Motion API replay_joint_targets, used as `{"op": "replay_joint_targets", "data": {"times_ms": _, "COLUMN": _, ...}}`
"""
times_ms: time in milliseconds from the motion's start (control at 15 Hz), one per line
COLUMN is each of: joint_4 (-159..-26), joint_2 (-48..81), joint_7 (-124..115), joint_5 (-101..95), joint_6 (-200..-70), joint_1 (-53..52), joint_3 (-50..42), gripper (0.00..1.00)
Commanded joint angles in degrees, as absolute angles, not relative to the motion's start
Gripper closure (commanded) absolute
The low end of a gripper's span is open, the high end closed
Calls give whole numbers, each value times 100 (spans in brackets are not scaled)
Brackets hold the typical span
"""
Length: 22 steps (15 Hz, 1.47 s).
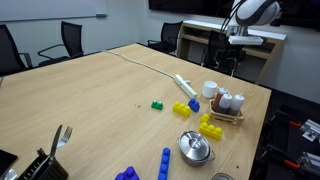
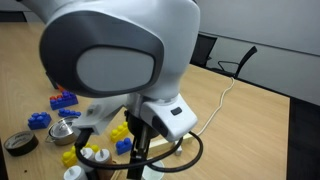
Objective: Move the mug cup to the left
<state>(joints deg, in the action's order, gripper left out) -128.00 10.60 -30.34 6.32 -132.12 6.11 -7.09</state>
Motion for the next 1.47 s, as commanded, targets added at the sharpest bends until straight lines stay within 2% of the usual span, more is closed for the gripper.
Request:
{"op": "replay_joint_targets", "data": {"times_ms": 0, "joint_4": -12625, "joint_2": 1222, "joint_7": -3113, "joint_5": 824, "joint_6": -13114, "joint_1": 553, "joint_3": -735, "gripper": 0}}
{"op": "replay_joint_targets", "data": {"times_ms": 1267, "joint_4": -10217, "joint_2": 4102, "joint_7": -3481, "joint_5": 1718, "joint_6": -13287, "joint_1": 471, "joint_3": -757, "gripper": 0}}
{"op": "replay_joint_targets", "data": {"times_ms": 1333, "joint_4": -10158, "joint_2": 4164, "joint_7": -3473, "joint_5": 1751, "joint_6": -13278, "joint_1": 494, "joint_3": -737, "gripper": 8}}
{"op": "replay_joint_targets", "data": {"times_ms": 1400, "joint_4": -10132, "joint_2": 4209, "joint_7": -3483, "joint_5": 1751, "joint_6": -13316, "joint_1": 490, "joint_3": -739, "gripper": 28}}
